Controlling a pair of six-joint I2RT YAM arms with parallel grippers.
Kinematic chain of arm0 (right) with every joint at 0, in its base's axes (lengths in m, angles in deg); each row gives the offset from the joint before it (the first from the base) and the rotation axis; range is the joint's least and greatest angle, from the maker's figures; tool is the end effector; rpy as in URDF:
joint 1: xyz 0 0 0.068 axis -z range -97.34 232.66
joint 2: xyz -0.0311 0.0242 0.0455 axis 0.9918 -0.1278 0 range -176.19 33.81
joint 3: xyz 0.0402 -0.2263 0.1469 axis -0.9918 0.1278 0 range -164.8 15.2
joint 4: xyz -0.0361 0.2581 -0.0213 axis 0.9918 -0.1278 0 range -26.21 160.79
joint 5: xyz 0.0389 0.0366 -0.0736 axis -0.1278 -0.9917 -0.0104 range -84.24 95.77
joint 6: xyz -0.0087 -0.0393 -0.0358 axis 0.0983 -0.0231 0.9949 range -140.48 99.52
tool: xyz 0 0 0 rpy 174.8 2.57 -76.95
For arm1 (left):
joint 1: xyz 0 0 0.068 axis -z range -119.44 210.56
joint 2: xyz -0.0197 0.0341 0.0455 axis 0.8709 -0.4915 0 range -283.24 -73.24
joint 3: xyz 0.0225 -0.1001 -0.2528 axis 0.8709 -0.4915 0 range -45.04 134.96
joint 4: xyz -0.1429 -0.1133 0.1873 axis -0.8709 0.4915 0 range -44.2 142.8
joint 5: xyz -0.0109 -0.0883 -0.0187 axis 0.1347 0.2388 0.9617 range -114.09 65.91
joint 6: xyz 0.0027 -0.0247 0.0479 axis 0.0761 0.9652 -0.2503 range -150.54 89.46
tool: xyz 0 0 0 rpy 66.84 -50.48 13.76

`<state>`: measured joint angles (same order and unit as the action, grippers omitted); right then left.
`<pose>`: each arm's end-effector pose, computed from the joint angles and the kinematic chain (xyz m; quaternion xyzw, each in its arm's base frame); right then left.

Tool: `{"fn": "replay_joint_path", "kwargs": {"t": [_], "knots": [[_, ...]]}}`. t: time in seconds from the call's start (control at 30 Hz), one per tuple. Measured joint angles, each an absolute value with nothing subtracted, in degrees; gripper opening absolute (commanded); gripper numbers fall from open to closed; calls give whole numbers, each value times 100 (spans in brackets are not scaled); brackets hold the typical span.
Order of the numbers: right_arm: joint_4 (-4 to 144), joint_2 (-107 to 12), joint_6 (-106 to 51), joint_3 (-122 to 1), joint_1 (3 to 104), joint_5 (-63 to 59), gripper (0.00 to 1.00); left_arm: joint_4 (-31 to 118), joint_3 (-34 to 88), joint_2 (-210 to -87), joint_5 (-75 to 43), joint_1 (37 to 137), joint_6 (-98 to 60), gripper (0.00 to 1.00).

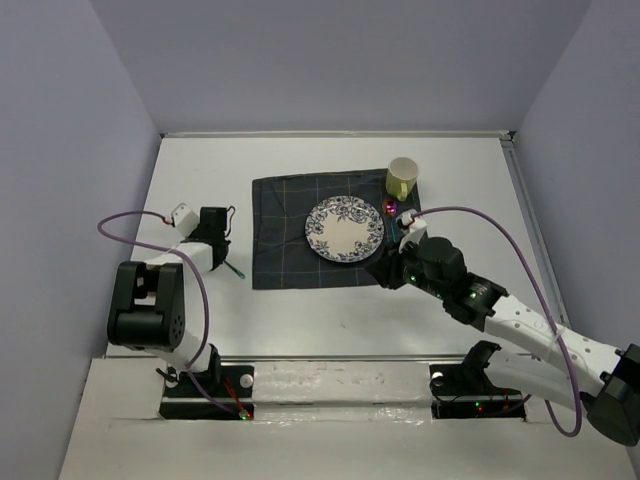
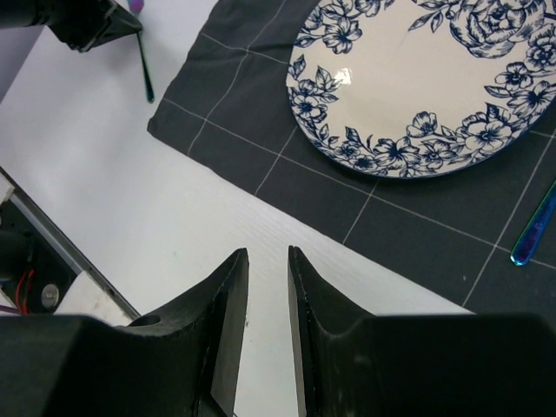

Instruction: Set the dinner table for one person

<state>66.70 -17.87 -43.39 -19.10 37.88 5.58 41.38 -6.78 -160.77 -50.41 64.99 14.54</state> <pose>0.1490 0.1481 0.2646 -0.1577 0.8113 0.3147 0.4668 0.2894 -0.0065 0.1561 -0.3943 0.8127 0.0343 0.4276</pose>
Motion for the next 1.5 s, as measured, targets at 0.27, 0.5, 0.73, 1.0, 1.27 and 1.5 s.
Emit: {"fn": "replay_joint_path", "kwargs": {"t": [0.27, 0.5, 0.73, 1.0, 1.27, 1.5], "knots": [[6711, -1765, -4442, -1779, 3788, 1126, 31, 4701, -493, -15008, -5175, 6566, 772, 0], [6670, -1599, -4667, -1615, 3788, 1454, 32, 4590, -300, -13806, -5339, 8055, 180, 0], [6202, -788, -4919, -1626, 3788, 2138, 46, 4341, -182, -14459, -5286, 9393, -257, 0], [5380, -259, -5047, -1766, 3788, 2899, 46, 3880, 161, -15592, -5085, 9795, -915, 0], [4969, -233, -5093, -1884, 3788, 3198, 46, 3679, 506, -16193, -5070, 9795, -1164, 0], [4851, -397, -5080, -1917, 3788, 3240, 46, 3576, 723, -16907, -5022, 9731, -1160, 0]]}}
